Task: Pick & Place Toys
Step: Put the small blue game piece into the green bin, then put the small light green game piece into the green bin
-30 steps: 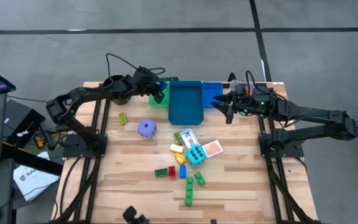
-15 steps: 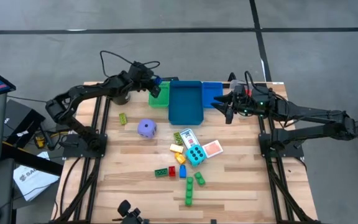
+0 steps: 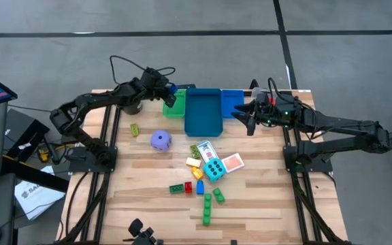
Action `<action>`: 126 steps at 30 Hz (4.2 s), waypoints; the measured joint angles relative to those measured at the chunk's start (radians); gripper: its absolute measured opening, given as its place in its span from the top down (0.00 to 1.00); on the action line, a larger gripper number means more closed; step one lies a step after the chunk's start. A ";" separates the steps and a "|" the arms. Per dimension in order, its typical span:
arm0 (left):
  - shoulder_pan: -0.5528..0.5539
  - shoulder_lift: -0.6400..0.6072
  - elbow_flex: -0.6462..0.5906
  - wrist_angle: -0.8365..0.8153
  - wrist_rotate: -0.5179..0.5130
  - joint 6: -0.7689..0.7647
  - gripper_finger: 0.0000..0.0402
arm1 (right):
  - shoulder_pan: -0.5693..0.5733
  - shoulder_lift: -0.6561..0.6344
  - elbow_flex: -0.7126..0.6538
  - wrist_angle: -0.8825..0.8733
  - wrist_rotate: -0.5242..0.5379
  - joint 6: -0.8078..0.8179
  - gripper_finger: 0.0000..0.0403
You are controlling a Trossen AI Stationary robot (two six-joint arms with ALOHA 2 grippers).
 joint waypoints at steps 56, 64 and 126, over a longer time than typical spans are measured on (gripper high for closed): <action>-0.120 0.000 0.000 -0.017 0.452 -0.055 0.60 | 0.000 0.000 0.000 -0.003 0.000 0.003 0.55; -0.278 0.000 0.000 -0.017 0.701 -0.049 0.54 | 0.000 0.000 0.000 -0.043 0.000 0.015 0.55; -0.554 0.225 0.000 0.004 0.253 0.671 0.39 | -0.001 0.000 0.000 -0.072 0.000 0.044 0.55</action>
